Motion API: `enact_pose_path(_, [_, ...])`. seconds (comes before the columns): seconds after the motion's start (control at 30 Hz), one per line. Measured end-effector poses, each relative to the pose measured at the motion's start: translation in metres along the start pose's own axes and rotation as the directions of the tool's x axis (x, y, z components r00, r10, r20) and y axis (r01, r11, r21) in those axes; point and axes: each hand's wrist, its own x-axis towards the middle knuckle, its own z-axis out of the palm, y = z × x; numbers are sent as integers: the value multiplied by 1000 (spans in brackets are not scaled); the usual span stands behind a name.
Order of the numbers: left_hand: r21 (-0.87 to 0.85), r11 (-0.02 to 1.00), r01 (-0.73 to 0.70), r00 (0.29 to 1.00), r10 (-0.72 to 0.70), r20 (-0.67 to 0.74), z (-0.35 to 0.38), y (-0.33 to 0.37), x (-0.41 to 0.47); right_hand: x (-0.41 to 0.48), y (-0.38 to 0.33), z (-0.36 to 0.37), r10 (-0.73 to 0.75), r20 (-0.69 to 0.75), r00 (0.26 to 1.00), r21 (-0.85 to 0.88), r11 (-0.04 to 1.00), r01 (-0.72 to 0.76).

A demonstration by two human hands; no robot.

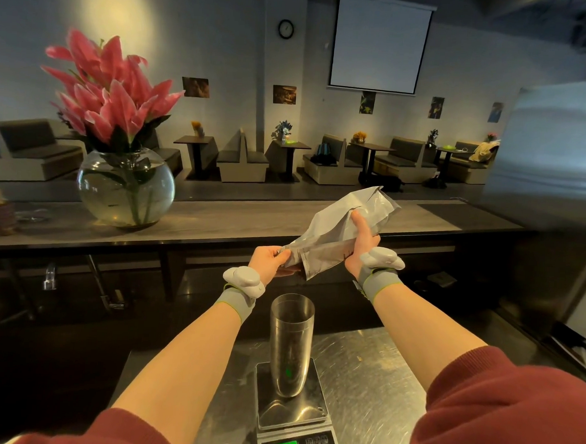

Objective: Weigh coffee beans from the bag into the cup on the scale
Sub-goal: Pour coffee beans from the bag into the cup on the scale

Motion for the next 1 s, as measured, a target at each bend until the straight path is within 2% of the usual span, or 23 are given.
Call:
enact_pose_path(0.2, [3,1000,8,1000,-8,20,0,-3,-1,1,1,1,3,3,1000,49,999,-4])
enact_pose_path(0.57, [-5,1000,-1,1000,1,25,2,-1,-3,2,2,-1,-2,-11,1000,-3,1000,2])
enact_pose_path(1.0, [-5,1000,-5,1000,5,11,1,-3,-1,0,1,0,0,-2,1000,16,1000,0])
